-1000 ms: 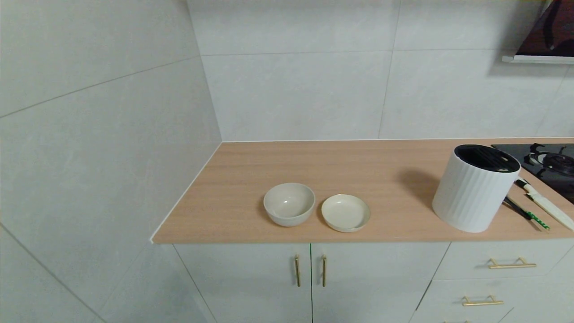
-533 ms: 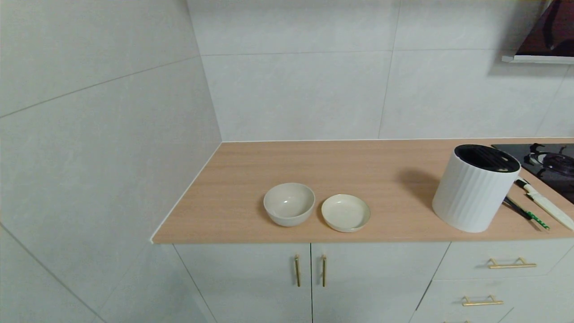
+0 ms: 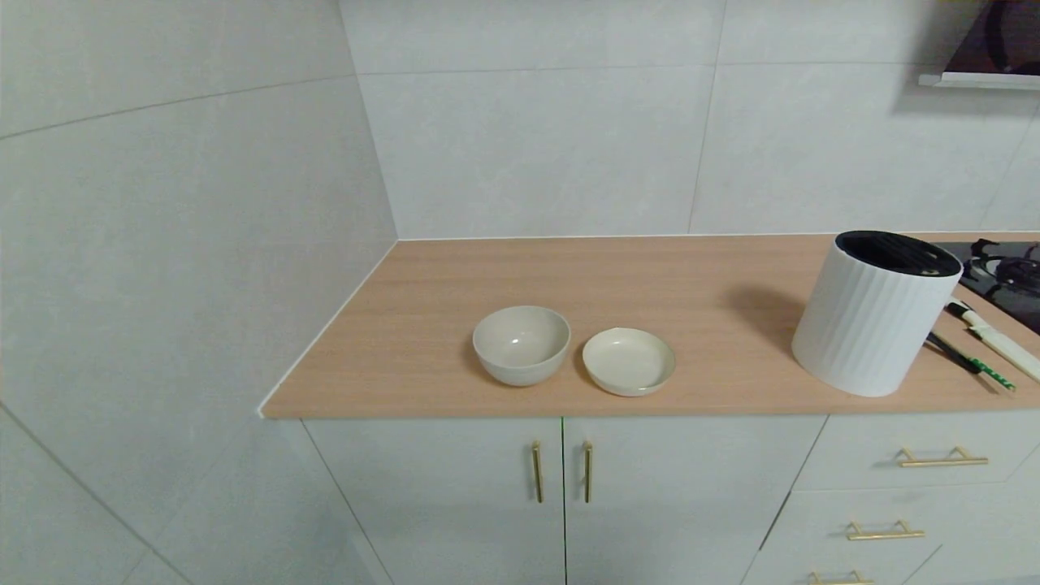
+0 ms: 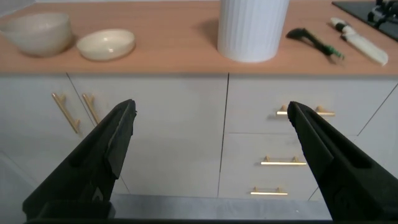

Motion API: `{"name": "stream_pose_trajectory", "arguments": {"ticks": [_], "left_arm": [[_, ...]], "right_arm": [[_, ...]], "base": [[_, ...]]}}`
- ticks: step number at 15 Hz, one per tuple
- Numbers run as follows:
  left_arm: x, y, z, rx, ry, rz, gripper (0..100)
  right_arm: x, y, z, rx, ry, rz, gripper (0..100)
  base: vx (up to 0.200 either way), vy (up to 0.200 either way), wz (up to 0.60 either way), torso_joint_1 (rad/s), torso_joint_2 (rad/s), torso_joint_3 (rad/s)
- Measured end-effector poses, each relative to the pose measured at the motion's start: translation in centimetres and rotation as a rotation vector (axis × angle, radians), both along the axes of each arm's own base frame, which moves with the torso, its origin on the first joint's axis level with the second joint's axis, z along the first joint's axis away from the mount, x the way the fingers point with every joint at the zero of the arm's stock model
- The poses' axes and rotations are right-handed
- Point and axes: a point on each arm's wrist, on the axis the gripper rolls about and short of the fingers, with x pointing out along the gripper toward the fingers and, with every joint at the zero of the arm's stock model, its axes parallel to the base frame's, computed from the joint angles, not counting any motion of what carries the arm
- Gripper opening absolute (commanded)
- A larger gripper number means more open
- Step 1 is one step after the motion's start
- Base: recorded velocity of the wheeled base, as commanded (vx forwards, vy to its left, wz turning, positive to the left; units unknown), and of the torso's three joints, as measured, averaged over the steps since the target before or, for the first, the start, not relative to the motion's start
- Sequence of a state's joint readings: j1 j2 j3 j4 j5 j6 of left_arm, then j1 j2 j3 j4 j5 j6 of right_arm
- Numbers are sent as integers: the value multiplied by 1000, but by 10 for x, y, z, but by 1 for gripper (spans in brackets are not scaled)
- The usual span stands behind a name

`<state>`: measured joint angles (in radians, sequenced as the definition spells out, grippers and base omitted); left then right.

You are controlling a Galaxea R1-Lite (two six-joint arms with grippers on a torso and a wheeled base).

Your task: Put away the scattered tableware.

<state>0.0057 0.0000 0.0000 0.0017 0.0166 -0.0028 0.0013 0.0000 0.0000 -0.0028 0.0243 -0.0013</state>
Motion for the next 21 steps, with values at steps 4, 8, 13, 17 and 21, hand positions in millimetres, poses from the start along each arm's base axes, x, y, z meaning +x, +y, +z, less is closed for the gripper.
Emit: {"name": "stream_pose_trajectory", "arguments": {"ticks": [4,8,13,17,21], "left_arm": [[0,0,0,0,0,0,100],[0,0,0,0,0,0,100],[0,0,0,0,0,0,100],[0,0,0,0,0,0,100],[0,0,0,0,0,0,100]], "right_arm": [[0,0,0,0,0,0,100],[0,0,0,0,0,0,100],[0,0,0,0,0,0,100],[0,0,0,0,0,0,100],[0,0,0,0,0,0,100]], "base": [[0,0,0,-243,543,303],[0,0,0,-221,521,294],[0,0,0,-201,493,288],[0,0,0,-179,474,289],[0,0,0,-157,456,299]]}}
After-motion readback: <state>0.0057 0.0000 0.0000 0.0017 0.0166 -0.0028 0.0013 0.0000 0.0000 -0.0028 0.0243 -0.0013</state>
